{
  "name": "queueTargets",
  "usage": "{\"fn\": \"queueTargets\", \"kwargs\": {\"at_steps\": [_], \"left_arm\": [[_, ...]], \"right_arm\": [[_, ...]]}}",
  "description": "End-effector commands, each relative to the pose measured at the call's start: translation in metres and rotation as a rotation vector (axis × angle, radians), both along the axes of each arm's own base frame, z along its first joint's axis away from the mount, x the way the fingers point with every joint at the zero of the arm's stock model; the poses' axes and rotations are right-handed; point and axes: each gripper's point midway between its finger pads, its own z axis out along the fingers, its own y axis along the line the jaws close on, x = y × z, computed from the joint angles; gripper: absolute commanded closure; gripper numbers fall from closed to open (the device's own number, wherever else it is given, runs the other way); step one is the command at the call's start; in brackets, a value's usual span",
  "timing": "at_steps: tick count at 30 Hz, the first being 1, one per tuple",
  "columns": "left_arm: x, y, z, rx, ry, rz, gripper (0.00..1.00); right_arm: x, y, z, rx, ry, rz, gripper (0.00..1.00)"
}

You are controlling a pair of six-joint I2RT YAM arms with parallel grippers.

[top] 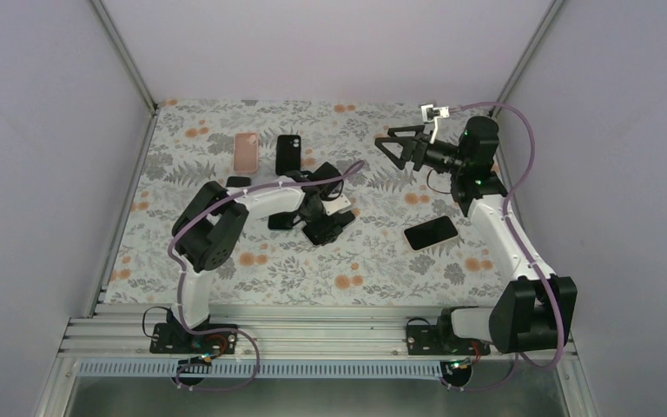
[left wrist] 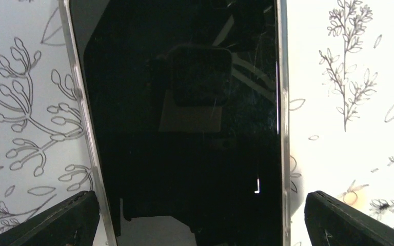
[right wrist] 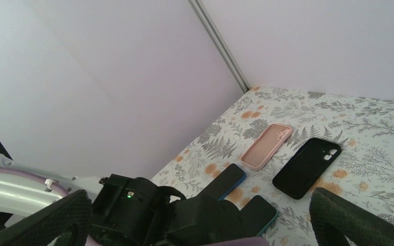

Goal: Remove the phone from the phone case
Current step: Pick up the phone at the center of the board.

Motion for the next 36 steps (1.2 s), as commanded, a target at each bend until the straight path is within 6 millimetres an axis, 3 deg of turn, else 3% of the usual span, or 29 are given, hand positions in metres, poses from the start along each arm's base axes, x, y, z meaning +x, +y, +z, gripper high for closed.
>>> {"fn": "queueTargets", "kwargs": {"at_steps": [1, 10, 13, 17, 23, 36], "left_arm": [[-0.006, 0.007, -0.026, 0.100, 0.005, -0.008, 0.02], [-0.012, 0.015, -0.042, 0.192, -0.041, -0.023, 0.16], [-0.010, 0.011, -0.038, 0.173, -0.044, -0.016, 0.25], [0.007, -0.007, -0.004, 0.091, -0.113, 0.011, 0.38], [0.038, -0.028, 0.055, -0.030, -0.224, 0.066, 0.46], [0.078, -0.049, 0.148, -0.240, -0.397, 0.151, 0.56]], "right_arm": [[0.001, -0.009, 0.008, 0.005, -0.030, -0.036, 0.01], [0.011, -0.021, 0.005, 0.005, -0.009, -0.097, 0.01], [0.018, -0.031, 0.003, -0.001, 0.009, -0.149, 0.01], [0.028, -0.050, -0.005, -0.004, 0.051, -0.243, 0.01], [0.043, -0.070, -0.025, 0.017, 0.137, -0.328, 0.01], [0.041, -0.063, -0.060, 0.077, 0.261, -0.298, 0.01]]}}
